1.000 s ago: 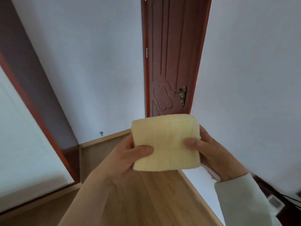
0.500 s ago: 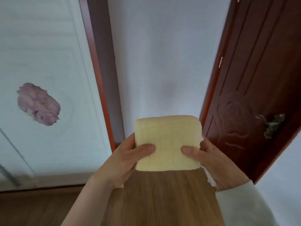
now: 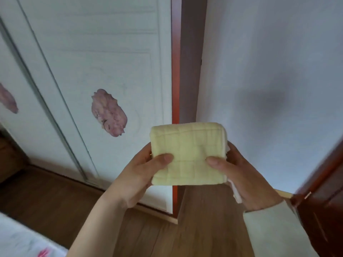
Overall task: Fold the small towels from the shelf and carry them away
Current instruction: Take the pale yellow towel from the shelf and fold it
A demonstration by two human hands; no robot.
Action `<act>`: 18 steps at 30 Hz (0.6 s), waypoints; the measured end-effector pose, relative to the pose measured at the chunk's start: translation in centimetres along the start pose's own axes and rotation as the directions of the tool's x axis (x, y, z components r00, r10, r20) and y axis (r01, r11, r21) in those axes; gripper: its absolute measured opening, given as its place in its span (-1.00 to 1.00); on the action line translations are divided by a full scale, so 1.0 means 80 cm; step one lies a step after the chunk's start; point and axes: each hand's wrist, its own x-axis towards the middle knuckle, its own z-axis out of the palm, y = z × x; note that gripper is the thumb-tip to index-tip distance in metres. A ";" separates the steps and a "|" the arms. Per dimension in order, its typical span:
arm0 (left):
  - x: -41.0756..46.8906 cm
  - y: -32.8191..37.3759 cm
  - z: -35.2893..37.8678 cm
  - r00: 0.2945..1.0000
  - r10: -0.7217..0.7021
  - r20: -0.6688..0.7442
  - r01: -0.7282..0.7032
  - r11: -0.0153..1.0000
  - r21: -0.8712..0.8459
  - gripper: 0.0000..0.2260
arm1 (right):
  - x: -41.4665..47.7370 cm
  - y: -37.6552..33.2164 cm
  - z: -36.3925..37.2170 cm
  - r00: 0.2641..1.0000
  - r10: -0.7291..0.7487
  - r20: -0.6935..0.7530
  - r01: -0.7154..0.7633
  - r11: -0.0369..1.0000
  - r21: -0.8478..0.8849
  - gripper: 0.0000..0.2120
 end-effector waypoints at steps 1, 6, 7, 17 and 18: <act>0.013 0.003 -0.006 0.999 0.001 -0.034 -0.002 1.000 -0.007 -0.62 | 0.024 -0.004 0.000 0.999 -0.013 0.033 0.014 1.000 -0.013 -0.34; 0.065 0.014 -0.050 0.978 0.048 -0.204 -0.050 0.999 -0.007 -0.60 | 0.136 -0.021 0.016 0.972 -0.066 0.224 0.084 0.994 -0.071 -0.43; 0.071 0.015 -0.063 0.970 0.049 -0.238 -0.053 0.999 -0.008 -0.59 | 0.157 -0.021 0.025 0.962 -0.063 0.266 0.083 0.995 -0.063 -0.42; 0.105 0.011 -0.239 0.860 0.045 -0.508 -0.066 0.998 -0.023 -0.57 | 0.343 0.005 0.179 0.880 -0.031 0.474 0.050 0.998 -0.028 -0.53; 0.107 0.011 -0.266 0.846 0.053 -0.531 -0.077 0.997 -0.023 -0.57 | 0.364 0.009 0.206 0.875 -0.038 0.483 0.061 0.998 -0.032 -0.51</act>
